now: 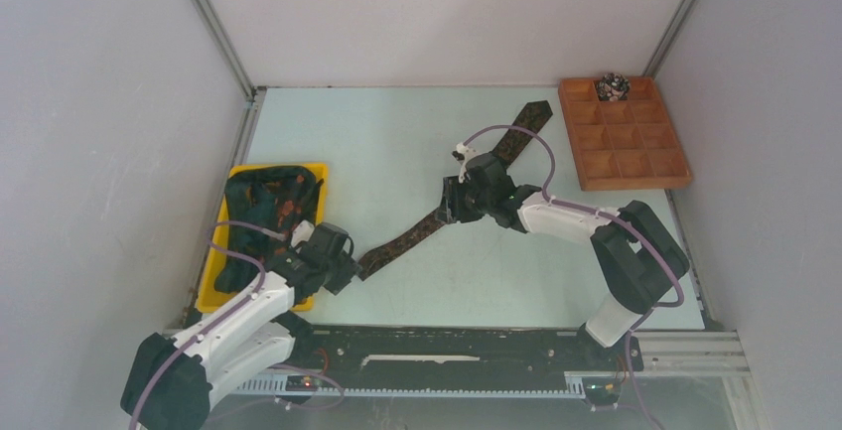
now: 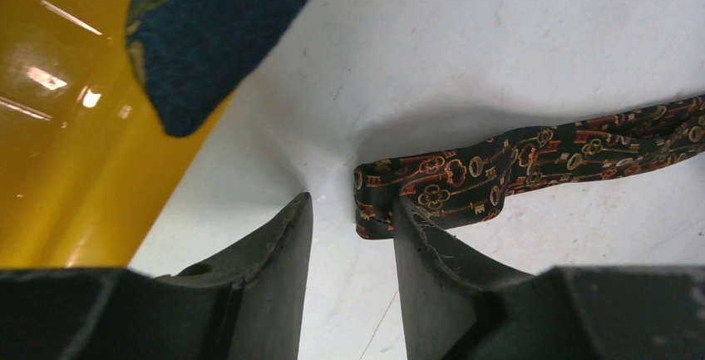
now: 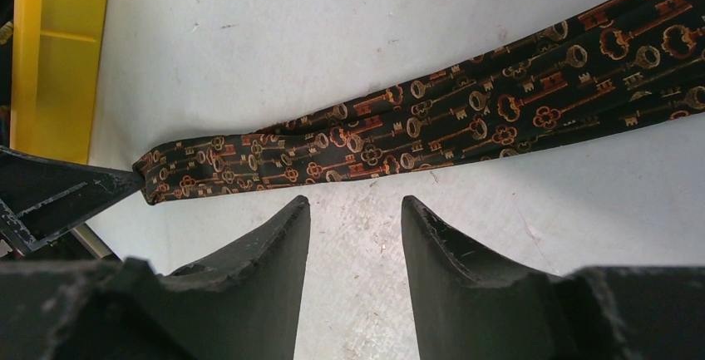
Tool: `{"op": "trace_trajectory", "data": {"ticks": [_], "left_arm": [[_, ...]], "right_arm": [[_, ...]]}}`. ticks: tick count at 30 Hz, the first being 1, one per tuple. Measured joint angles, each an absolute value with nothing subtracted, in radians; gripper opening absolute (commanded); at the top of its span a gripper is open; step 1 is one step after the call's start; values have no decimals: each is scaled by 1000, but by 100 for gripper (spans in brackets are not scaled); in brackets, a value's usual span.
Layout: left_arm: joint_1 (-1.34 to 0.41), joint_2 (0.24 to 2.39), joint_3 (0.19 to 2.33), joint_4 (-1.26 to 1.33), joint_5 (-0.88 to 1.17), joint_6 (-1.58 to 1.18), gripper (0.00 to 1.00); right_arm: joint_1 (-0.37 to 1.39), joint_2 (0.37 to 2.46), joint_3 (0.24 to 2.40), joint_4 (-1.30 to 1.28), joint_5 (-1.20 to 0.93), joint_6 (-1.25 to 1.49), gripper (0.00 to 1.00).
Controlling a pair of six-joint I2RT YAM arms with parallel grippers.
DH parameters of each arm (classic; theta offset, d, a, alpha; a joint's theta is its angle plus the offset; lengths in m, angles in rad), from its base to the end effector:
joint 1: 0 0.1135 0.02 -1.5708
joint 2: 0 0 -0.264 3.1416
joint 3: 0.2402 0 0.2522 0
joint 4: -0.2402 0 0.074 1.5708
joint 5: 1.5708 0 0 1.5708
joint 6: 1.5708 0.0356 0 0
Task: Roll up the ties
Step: Flatten out the tie at the center of the board.
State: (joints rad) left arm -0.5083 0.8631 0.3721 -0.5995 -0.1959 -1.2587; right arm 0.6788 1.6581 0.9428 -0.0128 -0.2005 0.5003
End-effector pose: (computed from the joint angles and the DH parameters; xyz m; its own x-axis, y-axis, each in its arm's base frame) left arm 0.1283 -0.0636 0.1549 -0.6174 -0.7246 -0.3062 -0.6148 0.6873 -0.3867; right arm 0.2668 0.2244 0.1887 -0.8051 -0.0455 -0.5914 -0.3929 0.7878 0.4743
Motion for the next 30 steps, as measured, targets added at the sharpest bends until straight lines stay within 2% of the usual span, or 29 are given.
{"op": "trace_trajectory", "data": {"ticks": [16,25,30], "left_arm": [[-529,909,356,-488,-188,-1259,40],[-541,911,320,-405,-175,-1254,3],[-545,850,293,-402,-172,-1230,0]], "right_arm": [[675,1658,943,-10,-208,501,46],[672,1658,943,-3,-214,500,46],[672,1659,943,-1,-215,500,46]]}}
